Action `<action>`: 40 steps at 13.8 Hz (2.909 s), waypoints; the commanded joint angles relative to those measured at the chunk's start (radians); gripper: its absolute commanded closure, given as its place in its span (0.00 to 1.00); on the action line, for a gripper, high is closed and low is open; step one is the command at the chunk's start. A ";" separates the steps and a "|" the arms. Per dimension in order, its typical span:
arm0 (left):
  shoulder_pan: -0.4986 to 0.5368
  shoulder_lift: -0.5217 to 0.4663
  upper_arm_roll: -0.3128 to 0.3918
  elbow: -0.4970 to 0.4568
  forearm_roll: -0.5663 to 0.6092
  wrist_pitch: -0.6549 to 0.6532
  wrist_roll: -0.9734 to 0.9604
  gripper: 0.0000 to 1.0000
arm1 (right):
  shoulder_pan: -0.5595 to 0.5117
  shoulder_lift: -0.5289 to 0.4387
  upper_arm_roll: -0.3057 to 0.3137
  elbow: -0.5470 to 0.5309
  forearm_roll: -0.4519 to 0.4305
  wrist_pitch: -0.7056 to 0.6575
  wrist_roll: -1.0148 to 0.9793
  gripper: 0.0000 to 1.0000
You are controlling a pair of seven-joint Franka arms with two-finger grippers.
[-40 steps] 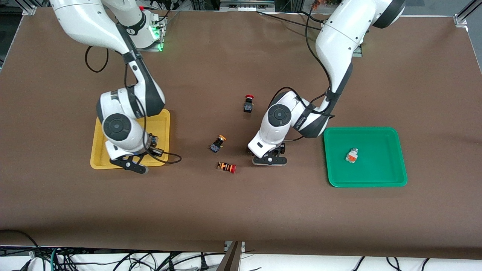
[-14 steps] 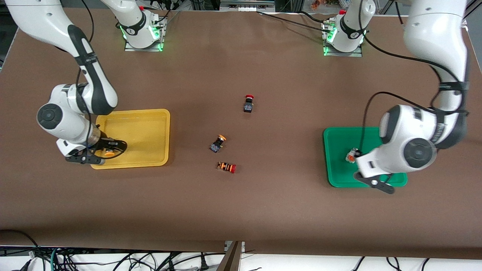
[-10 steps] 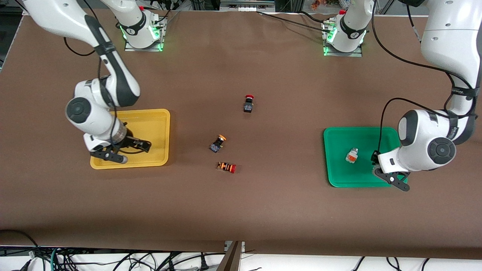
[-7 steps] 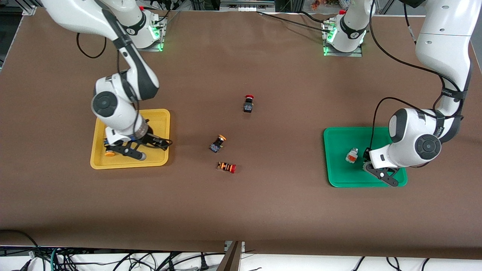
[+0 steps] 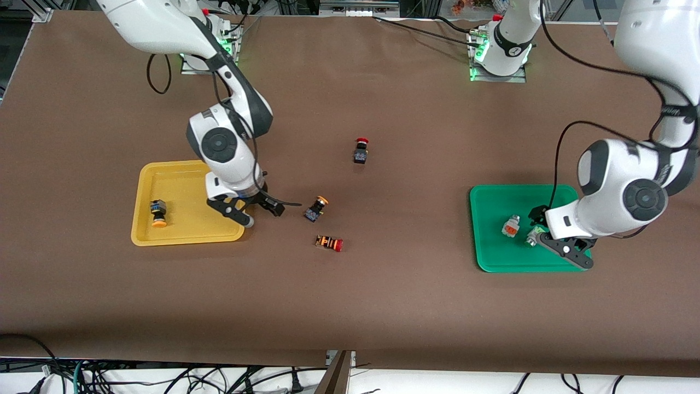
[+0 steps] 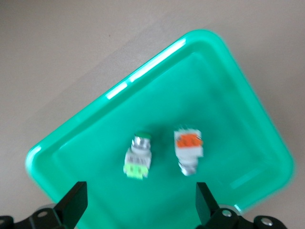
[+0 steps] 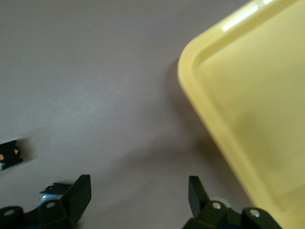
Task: Place green and yellow buttons in trays
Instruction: 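Retract the left gripper while the right gripper grasps the blue switch block, then carry the blue switch block with the right gripper over the yellow tray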
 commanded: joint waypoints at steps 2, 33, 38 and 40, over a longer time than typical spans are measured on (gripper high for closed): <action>-0.007 -0.060 -0.015 0.196 -0.048 -0.283 -0.105 0.00 | 0.079 0.091 -0.012 0.109 -0.061 -0.016 0.189 0.09; -0.217 -0.544 0.240 -0.055 -0.134 -0.413 -0.426 0.00 | 0.183 0.273 -0.061 0.352 -0.107 -0.103 0.302 1.00; -0.217 -0.545 0.239 -0.055 -0.134 -0.414 -0.426 0.00 | 0.093 0.181 -0.061 0.352 -0.096 -0.260 0.046 1.00; -0.218 -0.545 0.239 -0.055 -0.134 -0.414 -0.426 0.00 | 0.061 0.163 -0.061 0.341 -0.095 -0.300 -0.058 1.00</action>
